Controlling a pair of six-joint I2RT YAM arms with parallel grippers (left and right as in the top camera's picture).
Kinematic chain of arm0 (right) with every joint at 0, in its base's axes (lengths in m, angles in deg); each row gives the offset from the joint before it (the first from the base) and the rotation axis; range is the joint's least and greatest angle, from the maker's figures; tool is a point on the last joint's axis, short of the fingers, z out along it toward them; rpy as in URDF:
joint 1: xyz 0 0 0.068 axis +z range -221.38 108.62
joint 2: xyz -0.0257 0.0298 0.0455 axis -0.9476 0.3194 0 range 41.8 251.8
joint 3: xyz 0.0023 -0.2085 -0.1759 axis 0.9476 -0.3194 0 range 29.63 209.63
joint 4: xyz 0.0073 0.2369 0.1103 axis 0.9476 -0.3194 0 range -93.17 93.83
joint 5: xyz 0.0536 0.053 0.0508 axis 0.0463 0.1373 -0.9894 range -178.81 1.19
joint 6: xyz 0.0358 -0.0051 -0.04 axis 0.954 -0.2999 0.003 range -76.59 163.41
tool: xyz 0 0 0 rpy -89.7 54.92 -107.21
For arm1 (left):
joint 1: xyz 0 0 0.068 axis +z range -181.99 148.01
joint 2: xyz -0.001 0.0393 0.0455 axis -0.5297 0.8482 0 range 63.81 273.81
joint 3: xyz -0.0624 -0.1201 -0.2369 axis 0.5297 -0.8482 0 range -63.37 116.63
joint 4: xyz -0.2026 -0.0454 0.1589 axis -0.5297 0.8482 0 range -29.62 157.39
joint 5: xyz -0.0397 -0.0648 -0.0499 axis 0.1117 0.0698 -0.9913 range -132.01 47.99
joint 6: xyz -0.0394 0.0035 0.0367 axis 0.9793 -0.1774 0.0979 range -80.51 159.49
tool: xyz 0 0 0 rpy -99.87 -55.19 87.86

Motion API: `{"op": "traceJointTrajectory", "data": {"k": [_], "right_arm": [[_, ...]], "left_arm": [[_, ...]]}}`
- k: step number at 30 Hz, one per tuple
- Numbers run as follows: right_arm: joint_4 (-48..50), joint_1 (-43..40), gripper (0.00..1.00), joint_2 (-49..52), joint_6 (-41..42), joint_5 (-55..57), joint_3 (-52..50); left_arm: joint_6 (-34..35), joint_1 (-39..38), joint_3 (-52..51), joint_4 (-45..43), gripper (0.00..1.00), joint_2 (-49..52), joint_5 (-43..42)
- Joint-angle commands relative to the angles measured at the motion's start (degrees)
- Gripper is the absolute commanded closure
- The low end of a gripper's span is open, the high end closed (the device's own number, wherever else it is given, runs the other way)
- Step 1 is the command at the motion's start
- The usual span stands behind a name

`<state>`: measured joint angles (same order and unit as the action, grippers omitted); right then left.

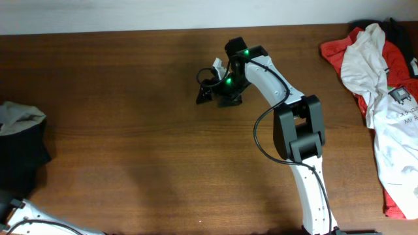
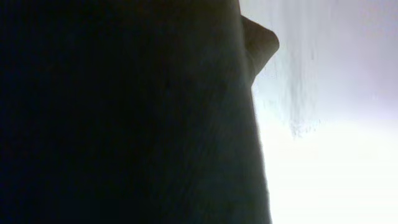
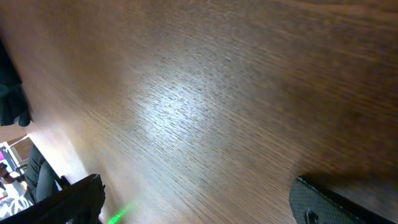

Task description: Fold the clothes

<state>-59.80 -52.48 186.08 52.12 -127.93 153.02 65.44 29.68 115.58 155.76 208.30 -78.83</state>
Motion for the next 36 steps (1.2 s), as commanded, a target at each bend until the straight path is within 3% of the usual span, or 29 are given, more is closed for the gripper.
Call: {"op": "traceJointTrajectory", "data": {"k": [1,10,18,20,22,25,30,36], "right_arm": [[-0.22,1.31,0.01,1.7,-0.98,0.07,-0.7],[0.0,1.84,0.01,1.7,-2.97,-1.2,-0.7],[-0.61,1.84,0.01,1.7,-2.95,-1.22,-0.7],[-0.52,1.84,0.01,1.7,-2.89,-1.86,-0.7],[-0.74,1.81,0.01,1.7,-2.93,-2.29,-0.7],[-0.72,1.84,0.01,1.7,-2.93,-2.29,-0.7],[-2.47,1.84,0.01,1.7,-3.98,-2.29,-0.7],[-3.15,1.84,0.01,1.7,-5.16,-2.29,-0.7]], "left_arm": [[-2.03,3.98,0.98,-0.15,1.0,-3.52,-3.02],[-3.87,4.46,-0.11,-2.36,1.0,-2.47,-2.78],[-6.34,1.4,0.2,-3.15,0.99,8.83,-2.45],[-10.69,-1.18,0.9,0.46,1.0,8.61,-4.35],[-11.04,-7.37,0.9,0.96,1.0,7.85,6.58],[-11.08,-14.38,0.9,0.9,0.99,7.85,14.47],[-10.34,-18.43,0.87,-1.49,1.0,7.85,16.72],[-9.14,-13.88,0.87,-1.99,1.0,7.28,13.0]]}}
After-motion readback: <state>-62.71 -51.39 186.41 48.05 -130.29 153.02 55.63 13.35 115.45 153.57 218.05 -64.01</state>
